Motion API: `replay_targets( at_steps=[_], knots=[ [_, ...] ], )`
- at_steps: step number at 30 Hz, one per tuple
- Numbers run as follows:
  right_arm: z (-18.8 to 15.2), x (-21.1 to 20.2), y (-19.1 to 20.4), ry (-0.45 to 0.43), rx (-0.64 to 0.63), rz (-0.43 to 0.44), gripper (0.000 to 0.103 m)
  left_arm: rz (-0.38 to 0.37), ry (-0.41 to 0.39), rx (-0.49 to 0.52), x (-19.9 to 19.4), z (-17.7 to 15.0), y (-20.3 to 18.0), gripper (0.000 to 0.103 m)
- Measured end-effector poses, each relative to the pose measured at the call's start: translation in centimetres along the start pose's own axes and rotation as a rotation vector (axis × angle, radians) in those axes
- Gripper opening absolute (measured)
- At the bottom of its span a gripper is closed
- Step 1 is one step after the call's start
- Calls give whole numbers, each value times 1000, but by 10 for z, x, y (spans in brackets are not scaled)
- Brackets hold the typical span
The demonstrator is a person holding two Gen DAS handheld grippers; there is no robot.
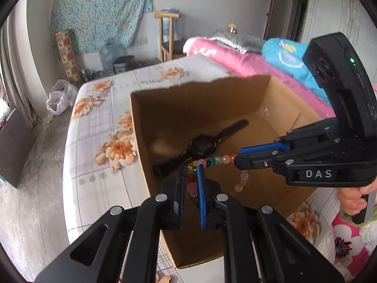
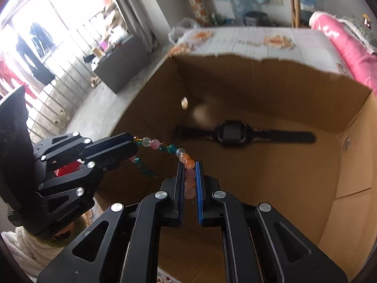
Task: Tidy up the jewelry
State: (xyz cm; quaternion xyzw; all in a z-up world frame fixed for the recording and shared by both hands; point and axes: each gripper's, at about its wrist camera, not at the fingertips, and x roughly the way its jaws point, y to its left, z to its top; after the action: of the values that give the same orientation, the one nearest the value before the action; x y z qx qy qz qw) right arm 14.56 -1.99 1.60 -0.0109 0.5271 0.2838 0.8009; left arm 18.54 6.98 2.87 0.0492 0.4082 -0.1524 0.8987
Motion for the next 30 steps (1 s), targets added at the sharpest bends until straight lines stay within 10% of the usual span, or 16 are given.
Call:
replay_targets(
  at_steps=[19,26,30],
  knots=[
    [-11,-51,-18,-156,63,-32,23,52,-103,-31,-20,-6,9,10],
    [-73,-106,-12,-294,81,137,35,-102,-268,-105,-87,-51,6,10],
    [-113,-93,-7,-251,98,137,36,-161,-233,-79,-84,-80,-18,10]
  ],
)
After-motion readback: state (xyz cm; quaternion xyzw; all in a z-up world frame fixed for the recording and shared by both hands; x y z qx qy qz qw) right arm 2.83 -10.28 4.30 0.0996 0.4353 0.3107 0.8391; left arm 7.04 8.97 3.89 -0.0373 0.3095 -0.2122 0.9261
